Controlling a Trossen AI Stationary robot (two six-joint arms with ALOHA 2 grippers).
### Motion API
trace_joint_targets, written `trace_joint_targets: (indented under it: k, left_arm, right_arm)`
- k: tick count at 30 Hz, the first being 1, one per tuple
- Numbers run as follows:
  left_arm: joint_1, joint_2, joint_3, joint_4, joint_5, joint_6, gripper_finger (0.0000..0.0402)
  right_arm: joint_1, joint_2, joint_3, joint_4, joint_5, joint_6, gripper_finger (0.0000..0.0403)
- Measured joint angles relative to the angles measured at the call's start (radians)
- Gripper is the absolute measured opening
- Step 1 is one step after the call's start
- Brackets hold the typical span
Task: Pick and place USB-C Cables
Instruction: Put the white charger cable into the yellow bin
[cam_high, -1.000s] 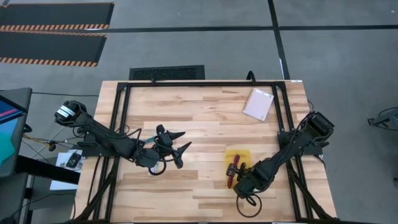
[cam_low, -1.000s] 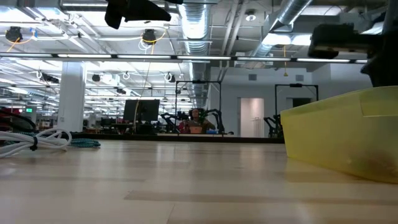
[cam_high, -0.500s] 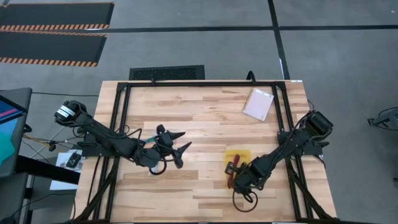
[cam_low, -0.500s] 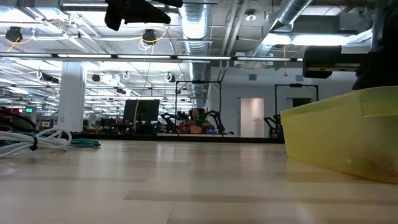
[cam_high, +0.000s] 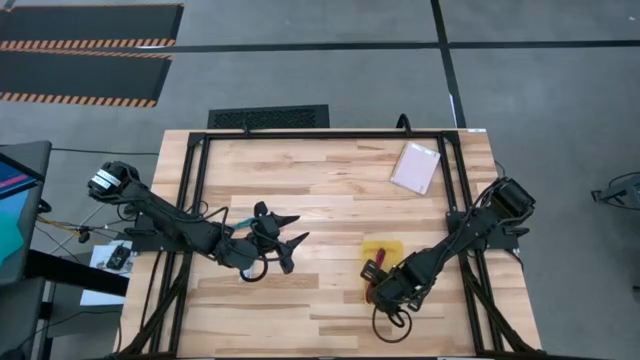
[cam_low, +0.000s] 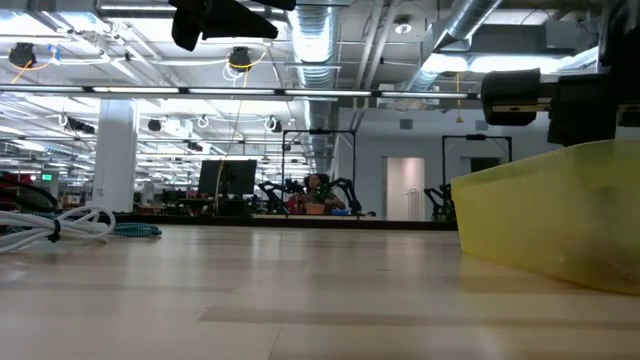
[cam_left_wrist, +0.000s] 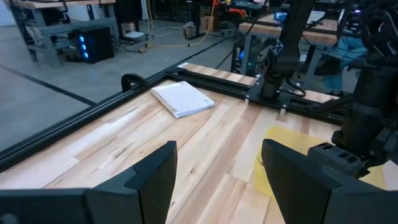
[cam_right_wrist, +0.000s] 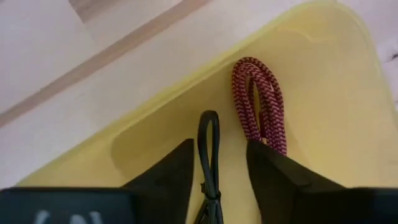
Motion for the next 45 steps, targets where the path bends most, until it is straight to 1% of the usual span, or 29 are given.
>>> trace_joint_targets:
  k: [5, 9, 19, 22, 28, 32, 36, 40, 43, 45]
  left_arm:
    - [0.000, 0.000, 0.000, 0.000, 0.000, 0.000, 0.0223]
    - [0.000, 0.000, 0.000, 0.000, 0.000, -0.006, 0.0223]
    - [0.000, 0.000, 0.000, 0.000, 0.001, -0.009, 0.0223]
    - [0.000, 0.000, 0.000, 0.000, 0.025, -0.010, 0.0223]
    - [0.000, 0.000, 0.000, -0.012, 0.053, -0.023, 0.0223]
    - [0.000, 0.000, 0.000, -0.034, 0.062, -0.051, 0.0223]
    - [0.000, 0.000, 0.000, -0.063, 0.079, -0.081, 0.0223]
    - [0.000, 0.000, 0.000, -0.083, 0.081, -0.118, 0.0223]
    - [0.000, 0.000, 0.000, -0.089, 0.089, -0.138, 0.0223]
    - [0.000, 0.000, 0.000, -0.093, 0.100, -0.150, 0.0223]
  right_arm:
    - [-0.013, 0.000, 0.000, 0.000, 0.000, 0.104, 0.0219]
    - [-0.025, 0.001, 0.004, -0.009, 0.000, 0.209, 0.0233]
    - [-0.049, 0.001, 0.180, -0.234, -0.001, 0.269, 0.0228]
    - [-0.051, 0.001, 0.226, -0.297, -0.002, 0.287, 0.0227]
    - [-0.067, 0.001, 0.317, -0.374, -0.003, 0.321, 0.0227]
    - [-0.082, 0.001, 0.379, -0.382, -0.003, 0.315, 0.0227]
    - [-0.115, 0.001, 0.442, -0.326, 0.002, 0.301, 0.0226]
    - [-0.166, 0.001, 0.491, -0.184, 0.023, 0.238, 0.0226]
    - [-0.206, 0.001, 0.511, 0.035, 0.007, 0.200, 0.0226]
    - [-0.230, 0.000, 0.512, 0.209, -0.054, 0.167, 0.0226]
